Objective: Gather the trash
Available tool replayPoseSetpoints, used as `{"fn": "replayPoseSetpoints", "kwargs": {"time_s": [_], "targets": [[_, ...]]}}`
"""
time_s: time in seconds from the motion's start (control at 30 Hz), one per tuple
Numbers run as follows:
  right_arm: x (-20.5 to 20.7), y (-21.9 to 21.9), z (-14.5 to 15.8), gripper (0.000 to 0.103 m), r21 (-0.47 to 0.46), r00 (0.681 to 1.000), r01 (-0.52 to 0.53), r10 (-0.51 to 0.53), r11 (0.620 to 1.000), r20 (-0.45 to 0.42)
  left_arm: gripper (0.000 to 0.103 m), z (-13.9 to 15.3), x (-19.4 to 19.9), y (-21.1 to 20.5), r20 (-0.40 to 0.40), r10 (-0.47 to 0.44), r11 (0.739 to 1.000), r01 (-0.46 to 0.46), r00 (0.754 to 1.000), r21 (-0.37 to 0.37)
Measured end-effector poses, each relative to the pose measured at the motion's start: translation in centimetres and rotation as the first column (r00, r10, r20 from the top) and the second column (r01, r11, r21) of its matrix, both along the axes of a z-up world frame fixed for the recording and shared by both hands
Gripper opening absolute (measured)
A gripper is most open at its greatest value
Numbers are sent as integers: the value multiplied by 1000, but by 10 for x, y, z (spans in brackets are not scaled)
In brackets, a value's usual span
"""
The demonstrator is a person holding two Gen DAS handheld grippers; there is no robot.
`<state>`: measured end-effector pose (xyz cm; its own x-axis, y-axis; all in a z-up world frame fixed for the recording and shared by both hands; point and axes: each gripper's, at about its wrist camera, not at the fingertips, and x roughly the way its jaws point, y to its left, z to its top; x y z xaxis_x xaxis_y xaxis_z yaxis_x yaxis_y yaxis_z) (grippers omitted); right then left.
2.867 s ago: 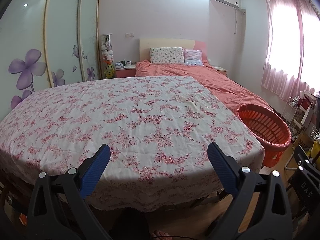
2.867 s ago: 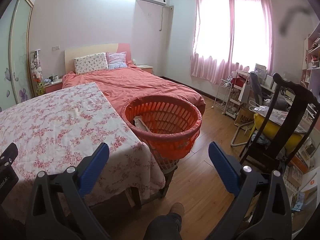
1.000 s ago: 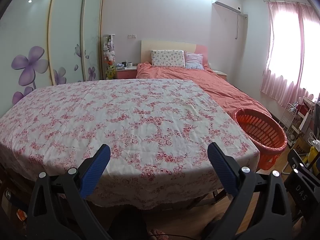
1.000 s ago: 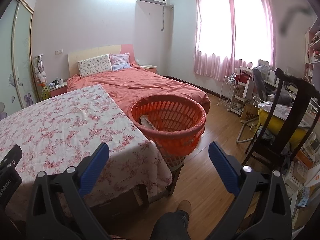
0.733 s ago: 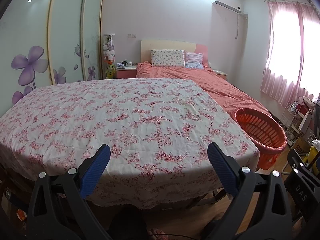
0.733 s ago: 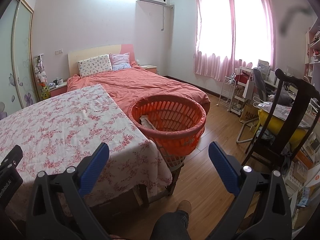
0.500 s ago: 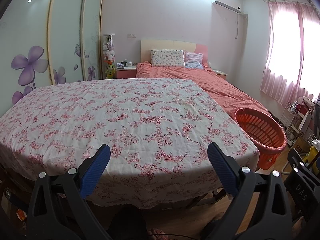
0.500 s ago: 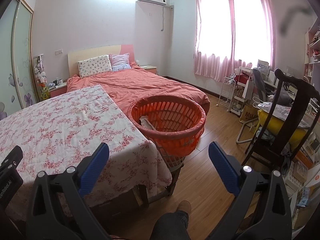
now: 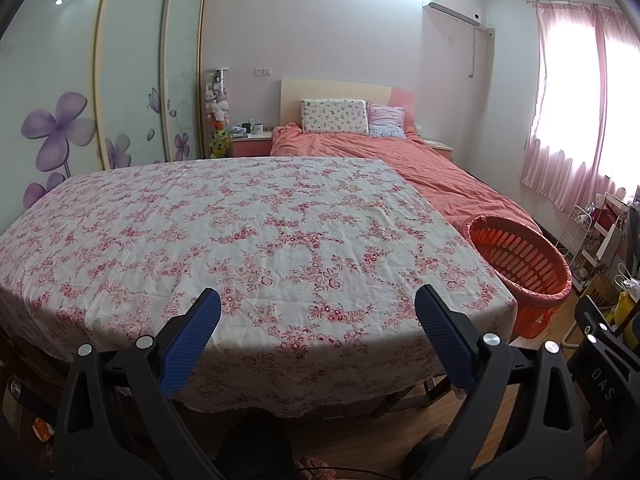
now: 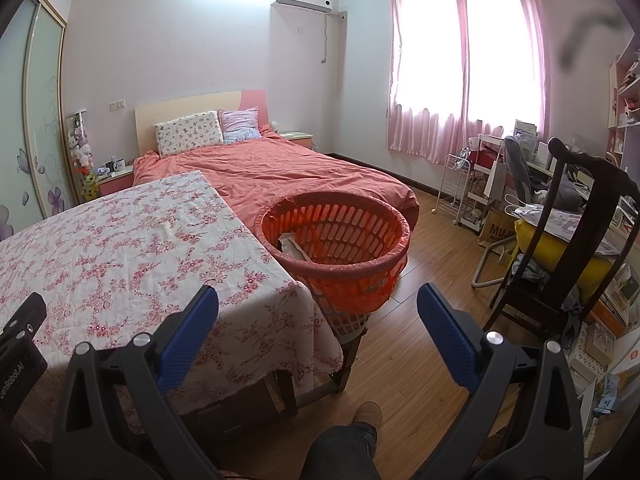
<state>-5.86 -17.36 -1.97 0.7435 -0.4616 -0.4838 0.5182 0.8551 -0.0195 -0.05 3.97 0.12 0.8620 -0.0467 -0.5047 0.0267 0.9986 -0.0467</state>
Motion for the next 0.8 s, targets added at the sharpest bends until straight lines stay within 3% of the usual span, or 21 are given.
{"fn": "replayPoseSetpoints", "kwargs": {"time_s": [0.8], "targets": [[0,0,0,97,0,1000,0,0,1000,0,97,-2,-2,-2,-4,4,1000,-4,1000,4]]}}
